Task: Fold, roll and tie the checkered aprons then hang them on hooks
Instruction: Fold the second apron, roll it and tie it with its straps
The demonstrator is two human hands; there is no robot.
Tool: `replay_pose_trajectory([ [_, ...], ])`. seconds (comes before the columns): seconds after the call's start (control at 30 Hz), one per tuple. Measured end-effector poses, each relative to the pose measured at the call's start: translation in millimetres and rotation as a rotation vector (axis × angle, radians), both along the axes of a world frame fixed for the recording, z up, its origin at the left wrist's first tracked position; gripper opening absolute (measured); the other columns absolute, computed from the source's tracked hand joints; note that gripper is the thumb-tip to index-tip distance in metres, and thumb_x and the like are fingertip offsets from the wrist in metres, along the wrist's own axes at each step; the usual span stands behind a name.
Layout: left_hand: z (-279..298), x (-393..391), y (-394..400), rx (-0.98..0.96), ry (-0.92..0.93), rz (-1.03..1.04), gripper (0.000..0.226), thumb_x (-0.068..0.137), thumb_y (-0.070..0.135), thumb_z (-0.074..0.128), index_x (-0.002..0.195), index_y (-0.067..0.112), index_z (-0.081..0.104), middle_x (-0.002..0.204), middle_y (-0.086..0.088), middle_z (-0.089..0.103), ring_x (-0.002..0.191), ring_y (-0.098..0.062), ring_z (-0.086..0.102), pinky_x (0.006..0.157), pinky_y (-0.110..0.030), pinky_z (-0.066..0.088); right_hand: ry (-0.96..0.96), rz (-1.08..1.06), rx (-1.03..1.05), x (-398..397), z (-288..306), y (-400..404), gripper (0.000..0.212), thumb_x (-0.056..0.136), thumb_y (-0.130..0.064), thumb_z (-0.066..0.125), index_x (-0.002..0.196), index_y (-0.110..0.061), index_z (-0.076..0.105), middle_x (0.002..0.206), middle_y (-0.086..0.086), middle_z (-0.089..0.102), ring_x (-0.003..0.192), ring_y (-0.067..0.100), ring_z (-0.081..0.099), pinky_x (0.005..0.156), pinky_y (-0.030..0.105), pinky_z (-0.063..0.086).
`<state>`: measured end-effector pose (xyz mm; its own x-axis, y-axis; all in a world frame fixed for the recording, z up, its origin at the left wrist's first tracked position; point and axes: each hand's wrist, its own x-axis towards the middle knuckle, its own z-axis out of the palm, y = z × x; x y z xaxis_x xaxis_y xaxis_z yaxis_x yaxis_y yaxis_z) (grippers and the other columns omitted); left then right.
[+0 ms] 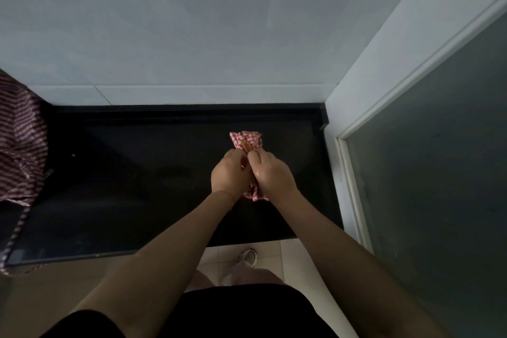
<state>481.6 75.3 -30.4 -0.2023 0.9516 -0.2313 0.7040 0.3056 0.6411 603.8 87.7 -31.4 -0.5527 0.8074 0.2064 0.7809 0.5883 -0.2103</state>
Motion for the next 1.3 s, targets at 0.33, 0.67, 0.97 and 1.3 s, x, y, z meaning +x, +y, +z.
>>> replay_pose_trajectory([
  [0.33, -5.6, 2.9, 0.7, 0.112, -0.076, -0.074, 0.01, 0.095, 0.022, 0.057, 0.099, 0.031, 0.059, 0.09, 0.013, 0.063, 0.074, 0.001, 0.056, 0.063, -0.016, 0.042, 0.061, 0.091, 0.014, 13.4, -16.0, 5.5, 0.022, 0.087, -0.012, 0.07, 0.106, -0.003, 0.063, 0.088, 0.011, 0.068, 0.071, 0.018, 0.067, 0.059, 0.028, 0.057],
  [0.67, -12.5, -7.2, 7.2, 0.021, -0.181, -0.027, 0.013, 0.094, 0.029, 0.062, 0.106, 0.025, 0.058, 0.096, 0.007, 0.065, 0.086, -0.007, 0.063, 0.079, -0.029, 0.056, 0.028, 0.014, -0.096, 9.9, -16.1, 14.2, 0.017, 0.085, -0.007, 0.073, 0.1, -0.004, 0.065, 0.091, 0.01, 0.066, 0.073, 0.018, 0.065, 0.06, 0.029, 0.055],
  [0.97, -1.7, -2.1, 9.6, 0.043, -0.107, -0.037, 0.006, 0.093, 0.013, 0.061, 0.091, 0.017, 0.064, 0.098, 0.001, 0.059, 0.082, -0.01, 0.058, 0.074, -0.024, 0.051, 0.294, -0.373, -0.685, 3.2, 9.8, 25.6, 0.016, 0.1, -0.016, 0.053, 0.11, -0.014, 0.066, 0.101, -0.008, 0.055, 0.092, 0.007, 0.056, 0.073, 0.016, 0.042],
  [1.3, -4.9, 2.5, -2.8, 0.078, -0.066, 0.004, 0.009, 0.092, 0.022, 0.065, 0.097, 0.015, 0.067, 0.097, 0.004, 0.058, 0.08, -0.006, 0.054, 0.068, -0.014, 0.042, 0.452, -0.552, -0.953, 4.3, 6.8, 28.0, 0.02, 0.098, -0.022, 0.059, 0.115, -0.015, 0.068, 0.113, -0.004, 0.064, 0.1, 0.009, 0.057, 0.088, 0.026, 0.044],
])
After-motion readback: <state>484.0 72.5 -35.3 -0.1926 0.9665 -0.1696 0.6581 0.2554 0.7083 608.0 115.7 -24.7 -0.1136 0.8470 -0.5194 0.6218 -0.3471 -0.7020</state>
